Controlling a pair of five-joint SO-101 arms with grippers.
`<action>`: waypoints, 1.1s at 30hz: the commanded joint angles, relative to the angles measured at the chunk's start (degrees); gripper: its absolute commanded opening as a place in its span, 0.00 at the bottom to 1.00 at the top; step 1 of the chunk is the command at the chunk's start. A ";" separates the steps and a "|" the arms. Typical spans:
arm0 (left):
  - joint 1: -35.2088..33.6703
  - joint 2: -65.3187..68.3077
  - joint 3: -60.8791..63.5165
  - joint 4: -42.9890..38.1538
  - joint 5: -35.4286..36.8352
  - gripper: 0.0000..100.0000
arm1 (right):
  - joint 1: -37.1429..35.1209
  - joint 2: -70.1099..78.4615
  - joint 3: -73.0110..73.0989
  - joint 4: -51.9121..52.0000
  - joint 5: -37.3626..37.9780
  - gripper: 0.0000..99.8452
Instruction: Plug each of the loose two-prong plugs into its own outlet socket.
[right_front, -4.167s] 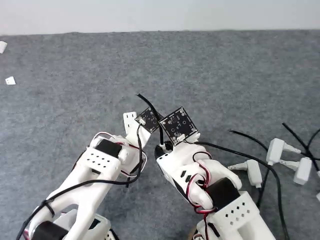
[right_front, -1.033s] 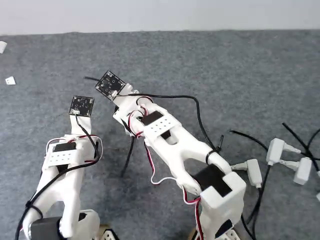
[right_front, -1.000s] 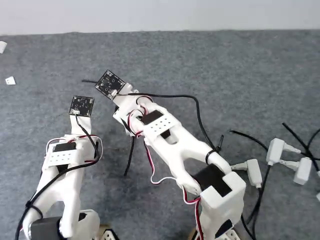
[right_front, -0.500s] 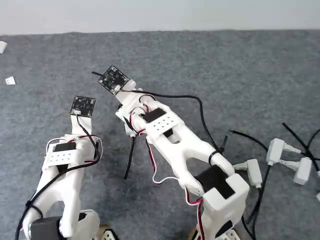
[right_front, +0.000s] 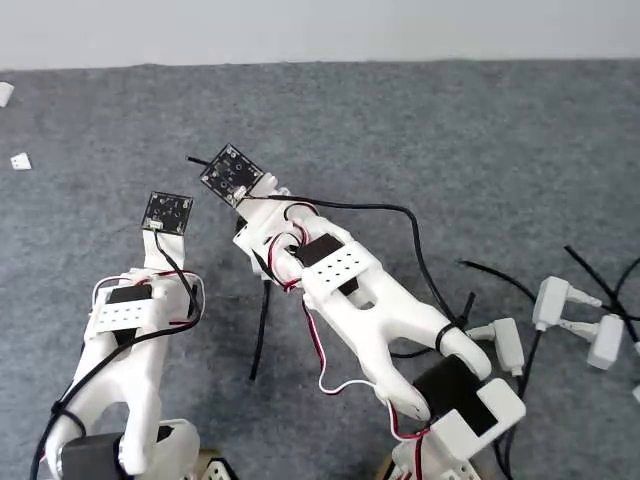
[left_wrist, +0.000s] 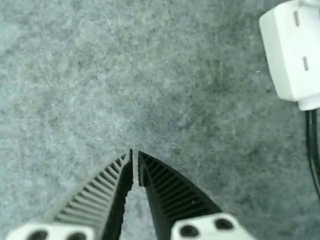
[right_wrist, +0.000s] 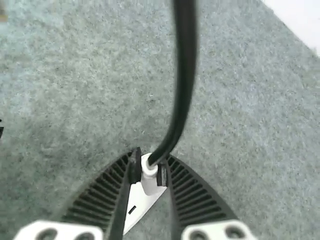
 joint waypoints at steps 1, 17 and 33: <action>0.26 -0.18 -2.15 -1.05 -0.53 0.01 | -0.04 -3.56 -0.53 -1.01 0.53 0.01; 0.26 -0.18 -2.07 -1.14 -0.62 0.01 | -1.10 -0.84 1.58 -0.92 4.48 0.01; 0.18 -0.18 -2.07 -1.14 -0.70 0.01 | 0.75 6.37 -7.47 5.14 7.21 0.01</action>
